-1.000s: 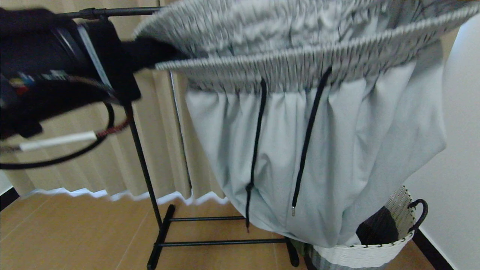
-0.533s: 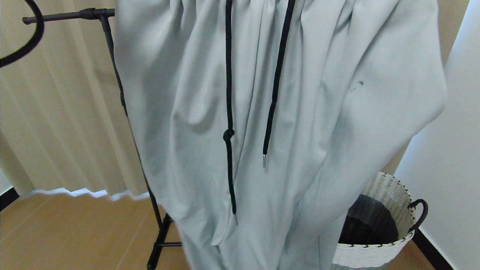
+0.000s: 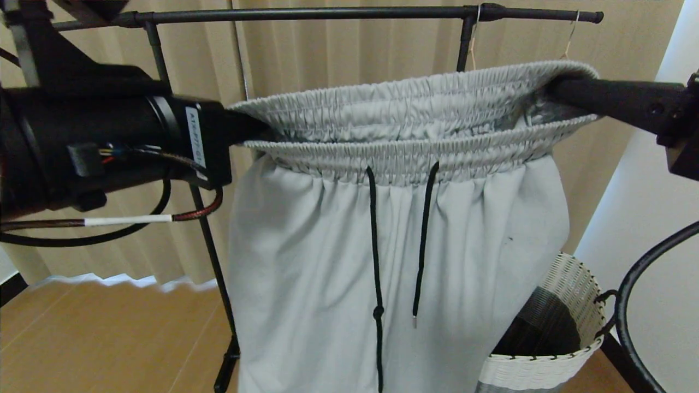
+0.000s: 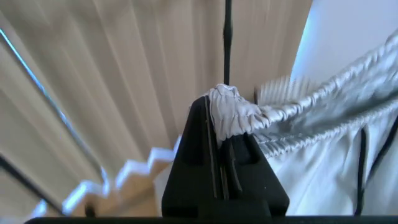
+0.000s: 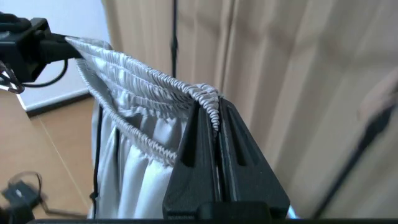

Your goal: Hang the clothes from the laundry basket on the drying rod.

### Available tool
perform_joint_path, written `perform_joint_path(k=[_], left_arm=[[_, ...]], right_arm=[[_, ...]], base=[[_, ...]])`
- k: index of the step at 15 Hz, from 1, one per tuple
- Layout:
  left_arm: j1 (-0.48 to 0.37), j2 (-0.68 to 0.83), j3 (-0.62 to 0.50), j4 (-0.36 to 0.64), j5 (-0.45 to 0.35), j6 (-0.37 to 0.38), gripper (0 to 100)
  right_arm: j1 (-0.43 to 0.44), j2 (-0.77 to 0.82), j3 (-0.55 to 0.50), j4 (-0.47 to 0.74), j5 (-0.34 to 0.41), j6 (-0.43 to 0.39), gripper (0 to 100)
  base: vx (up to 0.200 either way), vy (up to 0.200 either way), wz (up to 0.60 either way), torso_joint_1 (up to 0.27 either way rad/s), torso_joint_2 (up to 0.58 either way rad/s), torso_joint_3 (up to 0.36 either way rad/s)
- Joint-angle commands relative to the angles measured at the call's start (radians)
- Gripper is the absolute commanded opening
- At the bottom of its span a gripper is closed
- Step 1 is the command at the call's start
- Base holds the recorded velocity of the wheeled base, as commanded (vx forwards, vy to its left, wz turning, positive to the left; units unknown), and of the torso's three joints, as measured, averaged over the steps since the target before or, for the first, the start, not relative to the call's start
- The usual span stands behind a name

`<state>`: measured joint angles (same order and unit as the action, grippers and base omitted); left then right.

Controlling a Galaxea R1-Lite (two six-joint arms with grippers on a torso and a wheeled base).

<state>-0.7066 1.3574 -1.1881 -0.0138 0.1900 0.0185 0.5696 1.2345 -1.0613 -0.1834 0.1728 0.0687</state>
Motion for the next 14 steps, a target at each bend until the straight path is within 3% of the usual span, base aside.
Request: perform_joint_path(k=[1, 6, 12, 14], left_arm=[[-0.001, 0.026, 0.013, 0.008, 0.000, -0.008, 0], [-0.013, 0.038, -0.013, 0.003, 0.002, -0.034, 0], [-0.008, 0.101, -0.042, -0.005, 0.009, -0.035, 0], [-0.008, 0.167, -0.094, -0.064, 0.062, -0.038, 0]], right_arm=[[-0.007, -0.030, 0.043, -0.001, 0.001, 0.000, 0], [-0.068, -0.004, 0.081, -0.137, 0.005, -0.001, 0], [-0.079, -0.020, 0.156, -0.125, 0.004, -0.006, 0], [-0.079, -0.052, 0.159, -0.087, 0.010, -0.010, 0]], base=[[0.000, 0.000, 0.00, 0.000, 0.00, 0.000], [0.000, 0.000, 0.00, 0.000, 0.00, 0.000], [0.000, 0.000, 0.00, 0.000, 0.00, 0.000], [0.000, 0.000, 0.00, 0.000, 0.00, 0.000]])
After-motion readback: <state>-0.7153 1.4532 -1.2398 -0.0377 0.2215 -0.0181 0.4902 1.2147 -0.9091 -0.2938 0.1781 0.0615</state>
